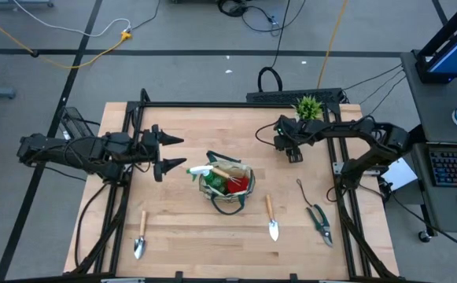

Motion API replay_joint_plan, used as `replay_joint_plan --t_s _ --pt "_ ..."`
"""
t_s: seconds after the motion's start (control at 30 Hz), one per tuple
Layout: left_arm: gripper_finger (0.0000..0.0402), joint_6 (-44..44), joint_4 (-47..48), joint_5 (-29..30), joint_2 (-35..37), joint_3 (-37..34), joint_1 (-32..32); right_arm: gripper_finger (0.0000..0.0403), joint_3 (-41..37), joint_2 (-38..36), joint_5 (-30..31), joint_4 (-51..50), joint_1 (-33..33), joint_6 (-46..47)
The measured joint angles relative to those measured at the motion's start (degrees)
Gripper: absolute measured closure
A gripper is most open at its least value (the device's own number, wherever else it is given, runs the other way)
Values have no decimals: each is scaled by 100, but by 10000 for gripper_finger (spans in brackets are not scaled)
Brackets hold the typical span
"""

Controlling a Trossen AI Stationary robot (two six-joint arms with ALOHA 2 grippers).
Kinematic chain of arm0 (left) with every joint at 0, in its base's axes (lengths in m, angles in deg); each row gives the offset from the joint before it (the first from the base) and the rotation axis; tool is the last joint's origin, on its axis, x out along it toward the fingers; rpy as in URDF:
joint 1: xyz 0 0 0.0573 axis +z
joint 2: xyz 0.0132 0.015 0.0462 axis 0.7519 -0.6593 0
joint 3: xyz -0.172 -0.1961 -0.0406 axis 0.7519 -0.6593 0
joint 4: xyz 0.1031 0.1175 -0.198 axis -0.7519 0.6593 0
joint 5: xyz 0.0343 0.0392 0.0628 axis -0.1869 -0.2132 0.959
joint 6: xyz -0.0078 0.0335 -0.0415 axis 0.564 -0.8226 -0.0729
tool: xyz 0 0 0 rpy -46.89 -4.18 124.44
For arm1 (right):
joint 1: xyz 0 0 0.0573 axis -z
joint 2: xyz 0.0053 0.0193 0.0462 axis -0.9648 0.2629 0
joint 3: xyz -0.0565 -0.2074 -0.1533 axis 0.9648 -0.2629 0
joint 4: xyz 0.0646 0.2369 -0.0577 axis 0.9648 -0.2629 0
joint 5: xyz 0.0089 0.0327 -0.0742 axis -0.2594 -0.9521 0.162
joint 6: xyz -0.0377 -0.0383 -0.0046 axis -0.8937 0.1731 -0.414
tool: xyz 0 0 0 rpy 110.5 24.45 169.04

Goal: Pick & Place Garden tools in Gardening bag
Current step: Put the brown hand rake into the gardening bag

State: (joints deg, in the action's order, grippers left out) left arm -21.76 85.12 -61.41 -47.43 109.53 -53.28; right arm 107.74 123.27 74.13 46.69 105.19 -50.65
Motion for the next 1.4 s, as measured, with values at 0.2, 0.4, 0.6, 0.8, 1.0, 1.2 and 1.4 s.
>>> replay_joint_plan --t_s 0.2,0.4,0.6,0.8,1.0,1.2,1.4 --pt "52 -4 0 0 0 0 0 170 -1 32 -365 5 141 170" --pt "52 13 -2 -2 -2 0 0 235 1 212 -573 5 316 219" --pt "53 15 -2 -2 0 0 1 276 -1 267 -563 42 328 225" --pt "52 7 -1 -2 0 0 0 312 -6 275 -527 58 326 522" --pt "52 2 -2 -2 0 0 0 351 -12 237 -505 76 326 874" --pt "53 0 -90 -2 0 0 2 351 -32 -27 -815 64 332 1482" --pt "53 -7 -375 -4 -2 0 2 351 -38 -583 -1580 45 325 2187"
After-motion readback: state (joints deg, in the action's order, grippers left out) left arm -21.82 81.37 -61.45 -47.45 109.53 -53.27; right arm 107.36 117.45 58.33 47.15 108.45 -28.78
